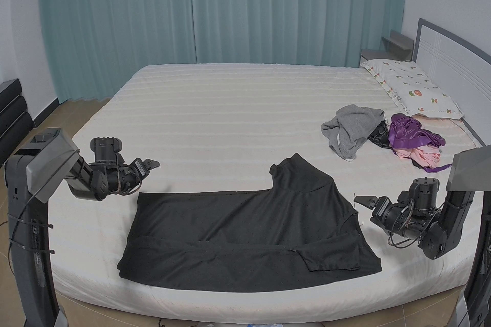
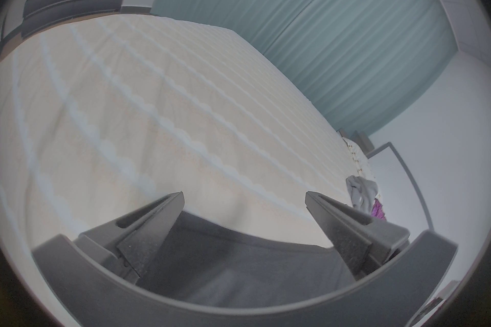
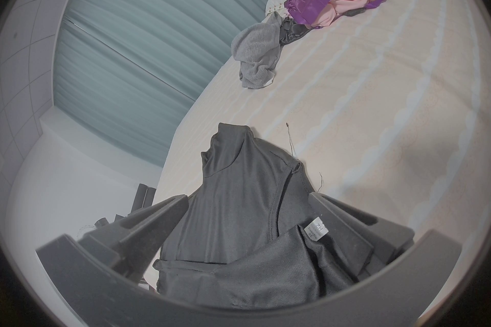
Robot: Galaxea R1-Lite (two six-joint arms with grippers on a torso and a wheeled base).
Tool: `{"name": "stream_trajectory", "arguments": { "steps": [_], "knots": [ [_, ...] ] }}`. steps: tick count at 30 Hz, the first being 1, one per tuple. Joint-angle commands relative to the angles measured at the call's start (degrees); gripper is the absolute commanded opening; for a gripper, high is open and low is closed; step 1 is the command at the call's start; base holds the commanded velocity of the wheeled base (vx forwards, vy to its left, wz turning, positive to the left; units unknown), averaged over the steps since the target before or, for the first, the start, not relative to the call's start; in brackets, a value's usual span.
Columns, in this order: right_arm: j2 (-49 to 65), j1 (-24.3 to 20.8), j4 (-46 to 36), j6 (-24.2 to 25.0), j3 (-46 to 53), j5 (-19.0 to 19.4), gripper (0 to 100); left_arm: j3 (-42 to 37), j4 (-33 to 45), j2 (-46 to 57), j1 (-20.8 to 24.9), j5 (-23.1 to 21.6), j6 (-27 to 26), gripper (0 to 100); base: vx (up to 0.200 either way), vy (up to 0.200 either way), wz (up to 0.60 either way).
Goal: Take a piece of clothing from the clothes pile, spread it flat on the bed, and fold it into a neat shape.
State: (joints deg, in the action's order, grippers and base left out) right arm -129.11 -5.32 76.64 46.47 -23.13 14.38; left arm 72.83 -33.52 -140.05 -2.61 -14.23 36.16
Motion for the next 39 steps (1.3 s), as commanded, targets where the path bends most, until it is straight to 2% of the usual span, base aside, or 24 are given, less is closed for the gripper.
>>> {"name": "stream_trajectory", "arguments": {
  "steps": [1,20,21,34,39],
  "knots": [
    [-1.6,-0.5,0.1,0.0,0.1,0.0,100,5.8,0.9,-8.1,-0.5,-0.1,-2.8,100,0.000,0.000,0.00],
    [-2.0,-0.9,0.1,-0.1,-0.3,-0.1,100,5.0,0.8,-8.3,-1.3,0.3,-2.5,100,0.000,0.000,0.00],
    [-2.0,-0.9,0.1,-0.1,-0.3,-0.1,100,5.0,0.8,-8.3,-1.3,0.3,-2.4,0,0.000,0.000,0.00],
    [-3.0,-1.0,-0.1,-0.2,-2.2,-0.1,100,1.7,0.6,-5.1,-2.8,1.0,-1.4,0,0.000,0.000,0.00],
    [-3.4,-1.0,-2.7,-0.9,-6.7,-0.2,100,1.4,0.3,-4.4,-3.5,2.2,0.7,0,0.000,0.000,0.00]
  ]
}}
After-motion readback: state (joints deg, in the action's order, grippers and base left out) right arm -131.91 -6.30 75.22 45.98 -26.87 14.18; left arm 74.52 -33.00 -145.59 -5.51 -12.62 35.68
